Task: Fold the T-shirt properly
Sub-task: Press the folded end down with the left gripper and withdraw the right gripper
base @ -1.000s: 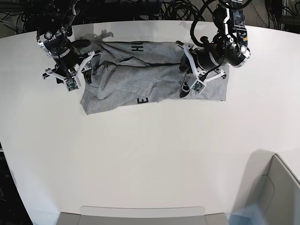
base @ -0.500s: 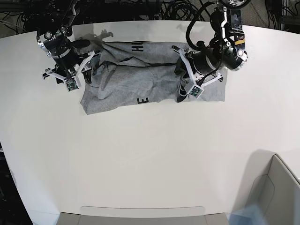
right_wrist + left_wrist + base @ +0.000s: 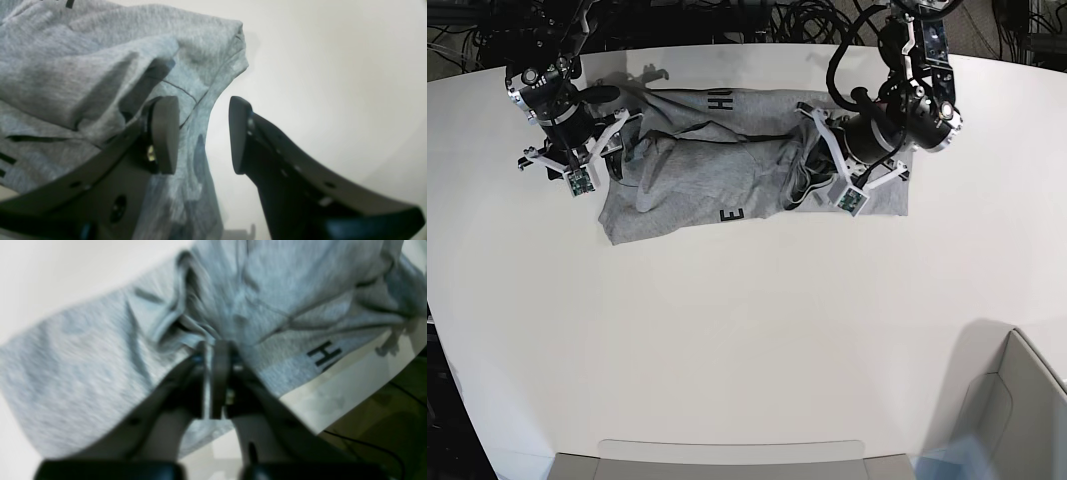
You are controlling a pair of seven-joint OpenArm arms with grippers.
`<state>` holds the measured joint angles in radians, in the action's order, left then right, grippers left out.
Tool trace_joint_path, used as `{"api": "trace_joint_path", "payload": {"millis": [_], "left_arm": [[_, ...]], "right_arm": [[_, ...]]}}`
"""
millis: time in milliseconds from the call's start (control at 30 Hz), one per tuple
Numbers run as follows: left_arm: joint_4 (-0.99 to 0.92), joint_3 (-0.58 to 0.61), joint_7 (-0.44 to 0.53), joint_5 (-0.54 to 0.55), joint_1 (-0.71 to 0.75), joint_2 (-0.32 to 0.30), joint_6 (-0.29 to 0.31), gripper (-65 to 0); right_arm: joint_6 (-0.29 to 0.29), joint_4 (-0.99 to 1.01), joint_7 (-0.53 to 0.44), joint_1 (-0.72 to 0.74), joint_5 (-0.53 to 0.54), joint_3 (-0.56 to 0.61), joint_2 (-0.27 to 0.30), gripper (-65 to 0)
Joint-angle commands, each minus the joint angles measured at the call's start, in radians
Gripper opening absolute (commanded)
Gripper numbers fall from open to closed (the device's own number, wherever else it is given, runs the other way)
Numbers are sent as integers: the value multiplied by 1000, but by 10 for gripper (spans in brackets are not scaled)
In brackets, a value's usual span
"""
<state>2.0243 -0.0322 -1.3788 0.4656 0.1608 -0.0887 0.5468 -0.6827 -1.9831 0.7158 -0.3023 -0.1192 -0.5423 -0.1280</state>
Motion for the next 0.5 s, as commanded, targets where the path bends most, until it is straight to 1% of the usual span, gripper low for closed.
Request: {"api": "trace_joint_path", "payload": {"millis": [0, 100, 233, 367, 467], "left_arm": [[17, -36, 11, 2, -14, -6, -1, -650], [16, -96, 11, 2, -20, -3, -1, -650], [-47, -113, 23, -3, -23, -7, -6, -650], [-113, -105, 25, -1, -23, 0, -6, -650], [-116, -53, 25, 0, -25, 0, -6, -650]], "right_arm": [[-15, -15, -22, 10, 16, -2, 3, -402], [-15, -15, -22, 10, 16, -2, 3, -402], [-15, -15, -22, 10, 20, -2, 3, -402], [-15, -15, -22, 10, 20, 0, 1, -402], [-15, -15, -22, 10, 22, 3, -2, -402]]}}
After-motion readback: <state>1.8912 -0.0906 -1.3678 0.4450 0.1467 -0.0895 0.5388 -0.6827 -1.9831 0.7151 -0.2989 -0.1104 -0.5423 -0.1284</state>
